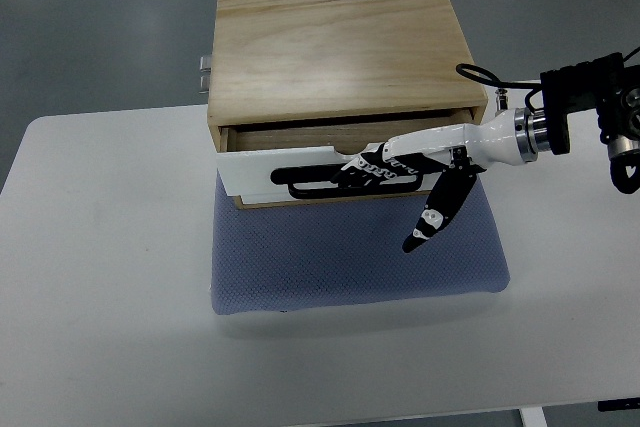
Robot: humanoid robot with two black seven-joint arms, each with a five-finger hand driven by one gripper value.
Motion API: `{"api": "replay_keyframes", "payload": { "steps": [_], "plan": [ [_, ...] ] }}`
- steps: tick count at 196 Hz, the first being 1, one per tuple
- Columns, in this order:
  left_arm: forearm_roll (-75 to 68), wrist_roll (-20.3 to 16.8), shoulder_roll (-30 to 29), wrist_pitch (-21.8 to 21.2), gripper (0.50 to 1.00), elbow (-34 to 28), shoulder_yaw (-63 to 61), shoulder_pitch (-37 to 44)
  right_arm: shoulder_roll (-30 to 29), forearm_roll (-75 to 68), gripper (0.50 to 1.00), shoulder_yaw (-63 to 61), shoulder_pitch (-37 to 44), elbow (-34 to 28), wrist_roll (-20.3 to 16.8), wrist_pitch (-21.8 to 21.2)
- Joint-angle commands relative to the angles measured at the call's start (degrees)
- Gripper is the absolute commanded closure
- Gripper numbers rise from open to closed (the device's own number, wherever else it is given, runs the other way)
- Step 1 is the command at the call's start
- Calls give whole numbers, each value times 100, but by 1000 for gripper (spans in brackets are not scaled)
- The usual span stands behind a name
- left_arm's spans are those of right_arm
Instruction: Open wood drawer with right hand
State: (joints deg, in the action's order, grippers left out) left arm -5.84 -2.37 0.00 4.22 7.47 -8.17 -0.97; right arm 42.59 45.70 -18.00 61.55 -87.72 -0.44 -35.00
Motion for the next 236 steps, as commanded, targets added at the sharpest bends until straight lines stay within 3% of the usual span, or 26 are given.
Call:
{"api": "replay_keyframes", "payload": {
  "steps": [1, 131, 236],
  "plan": [
    [-5, 0, 0, 0, 500, 0, 0, 0, 13, 0, 548, 16, -20, -52, 0, 0],
    [-5, 0, 0, 0, 500, 0, 0, 0, 171, -9, 548, 16, -99, -562, 0, 0],
    [4, 0, 0, 0, 500, 0, 0, 0, 346, -53, 548, -54, -29, -588, -9, 0]
  ]
}}
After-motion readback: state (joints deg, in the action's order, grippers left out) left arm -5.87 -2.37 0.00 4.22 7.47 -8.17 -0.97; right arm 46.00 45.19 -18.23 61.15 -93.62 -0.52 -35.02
